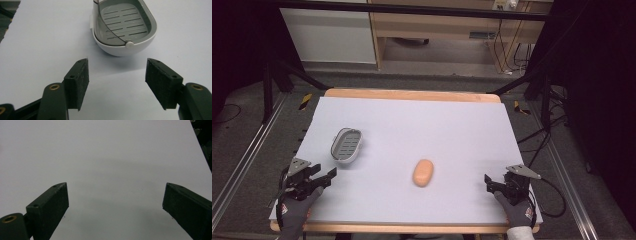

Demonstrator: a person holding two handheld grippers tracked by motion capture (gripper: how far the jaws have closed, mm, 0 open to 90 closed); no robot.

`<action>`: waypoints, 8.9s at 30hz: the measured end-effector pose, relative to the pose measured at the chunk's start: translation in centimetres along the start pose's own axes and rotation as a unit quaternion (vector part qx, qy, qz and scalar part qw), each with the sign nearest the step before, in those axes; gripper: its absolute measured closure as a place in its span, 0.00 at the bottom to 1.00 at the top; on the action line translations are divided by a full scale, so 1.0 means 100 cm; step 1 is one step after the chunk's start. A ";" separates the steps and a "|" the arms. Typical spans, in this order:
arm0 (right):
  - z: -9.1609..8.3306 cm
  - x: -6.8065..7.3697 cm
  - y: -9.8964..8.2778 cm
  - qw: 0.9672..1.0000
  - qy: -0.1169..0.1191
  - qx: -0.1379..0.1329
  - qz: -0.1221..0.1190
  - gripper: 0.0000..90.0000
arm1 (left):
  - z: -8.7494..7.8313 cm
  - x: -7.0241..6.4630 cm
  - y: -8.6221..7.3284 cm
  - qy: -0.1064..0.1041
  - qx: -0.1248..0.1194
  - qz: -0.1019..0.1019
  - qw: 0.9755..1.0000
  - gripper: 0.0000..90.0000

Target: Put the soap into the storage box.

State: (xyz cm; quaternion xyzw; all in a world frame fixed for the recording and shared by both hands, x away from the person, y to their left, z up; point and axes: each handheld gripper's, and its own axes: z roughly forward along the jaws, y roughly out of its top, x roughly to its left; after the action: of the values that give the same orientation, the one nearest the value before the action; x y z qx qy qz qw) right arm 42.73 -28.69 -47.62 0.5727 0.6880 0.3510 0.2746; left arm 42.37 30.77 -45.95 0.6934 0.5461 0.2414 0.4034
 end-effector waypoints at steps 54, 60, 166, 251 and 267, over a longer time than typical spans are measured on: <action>-0.003 0.007 0.001 1.000 0.005 -0.018 -0.004 0.08 | 0.013 -0.084 0.025 -0.094 0.010 0.079 0.992 0.38; -0.004 0.010 0.002 1.000 0.003 -0.021 -0.010 0.07 | 0.016 -0.092 0.036 -0.104 0.001 0.080 0.991 0.37; 0.000 0.011 0.001 1.000 0.014 -0.002 -0.011 0.07 | 0.136 -0.241 0.047 -0.147 0.113 0.159 0.970 0.26; 0.000 0.012 0.001 1.000 0.015 -0.004 -0.016 0.07 | 0.034 -0.129 0.077 -0.109 0.034 0.121 0.986 0.35; 0.000 0.013 0.002 1.000 0.018 -0.005 -0.016 0.07 | 0.030 -0.095 0.091 -0.080 0.012 0.086 0.993 0.35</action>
State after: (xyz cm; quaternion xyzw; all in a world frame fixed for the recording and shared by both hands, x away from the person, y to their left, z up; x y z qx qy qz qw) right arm 42.56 -27.42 -47.45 0.5538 0.7003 0.3600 0.2707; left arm 47.05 20.14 -39.13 0.7596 0.4532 0.2126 0.4154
